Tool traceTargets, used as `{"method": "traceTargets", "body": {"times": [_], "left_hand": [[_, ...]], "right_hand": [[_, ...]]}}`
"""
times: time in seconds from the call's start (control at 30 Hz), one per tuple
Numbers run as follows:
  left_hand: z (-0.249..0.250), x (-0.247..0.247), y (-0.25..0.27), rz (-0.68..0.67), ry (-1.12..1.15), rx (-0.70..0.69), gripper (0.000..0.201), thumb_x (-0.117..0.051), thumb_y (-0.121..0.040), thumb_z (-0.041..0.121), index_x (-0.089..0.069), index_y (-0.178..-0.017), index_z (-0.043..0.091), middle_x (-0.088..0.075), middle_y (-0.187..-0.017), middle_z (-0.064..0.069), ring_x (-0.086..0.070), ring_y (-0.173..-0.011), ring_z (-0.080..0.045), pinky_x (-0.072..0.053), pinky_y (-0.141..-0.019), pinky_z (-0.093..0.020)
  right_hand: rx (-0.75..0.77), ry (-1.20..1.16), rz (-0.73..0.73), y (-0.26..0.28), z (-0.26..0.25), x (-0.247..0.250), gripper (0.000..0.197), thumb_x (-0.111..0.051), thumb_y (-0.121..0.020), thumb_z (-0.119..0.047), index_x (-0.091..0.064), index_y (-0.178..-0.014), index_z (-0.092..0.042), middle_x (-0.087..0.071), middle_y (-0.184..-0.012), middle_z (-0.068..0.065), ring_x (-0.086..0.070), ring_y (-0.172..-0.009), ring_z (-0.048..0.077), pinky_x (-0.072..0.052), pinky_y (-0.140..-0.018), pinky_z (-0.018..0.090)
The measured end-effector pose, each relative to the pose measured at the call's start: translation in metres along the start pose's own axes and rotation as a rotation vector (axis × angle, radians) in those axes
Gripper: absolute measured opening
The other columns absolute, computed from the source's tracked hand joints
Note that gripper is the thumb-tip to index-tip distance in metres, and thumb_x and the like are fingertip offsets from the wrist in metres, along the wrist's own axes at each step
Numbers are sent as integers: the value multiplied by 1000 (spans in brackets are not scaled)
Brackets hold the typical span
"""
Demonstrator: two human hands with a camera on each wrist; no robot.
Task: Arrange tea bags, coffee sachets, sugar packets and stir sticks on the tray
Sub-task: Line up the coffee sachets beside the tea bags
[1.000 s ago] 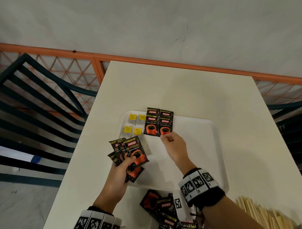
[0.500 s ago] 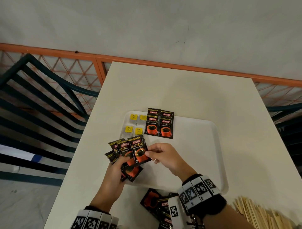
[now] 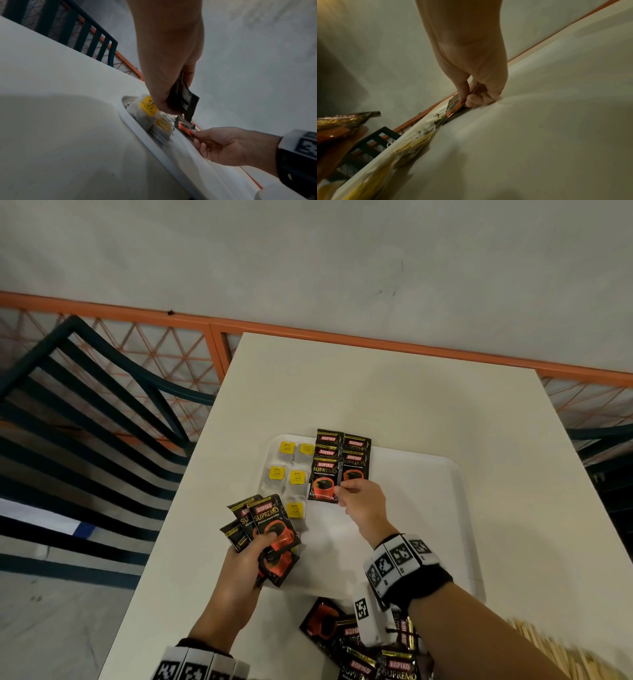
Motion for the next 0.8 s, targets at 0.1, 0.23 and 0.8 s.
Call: {"method": "traceTargets", "body": {"times": [0.1, 0.23, 0.8], "left_hand": [[0, 0, -1, -1, -11, -5, 22, -53, -88, 5, -61, -105, 17, -69, -101, -11, -65, -94, -28, -51, -72, -37], [-3, 0, -2, -2, -38, -5, 25, -54, -87, 6, -60, -109, 17, -69, -103, -10, -65, -95, -28, -51, -75, -38], [1, -12, -1, -47, -131, -69, 32, -66, -78, 19, -62, -110, 23, -70, -107, -8, -64, -101, -27, -50, -88, -46]], "right_hand": [[25, 31, 33, -2, 0, -1, 15, -67, -82, -13, -65, -95, -5, -65, -79, 6, -59, -69, 17, -49, -61, 23], [58, 65, 63, -4, -1, -4, 10, -69, -80, -12, -65, -87, -7, -67, -81, 8, -64, -78, 24, -56, -78, 38], [80, 44, -639, 74, -19, -41, 15, -58, -90, -27, -65, -98, -17, -62, -79, -5, -55, -66, 6, -44, -56, 16]]}}
Point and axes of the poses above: each hand's wrist, its own y-axis away from the middle knuckle, its own x-axis out of the back of the hand, z = x × y, the point moved 8 cm from there along -y, towards the middle knuckle
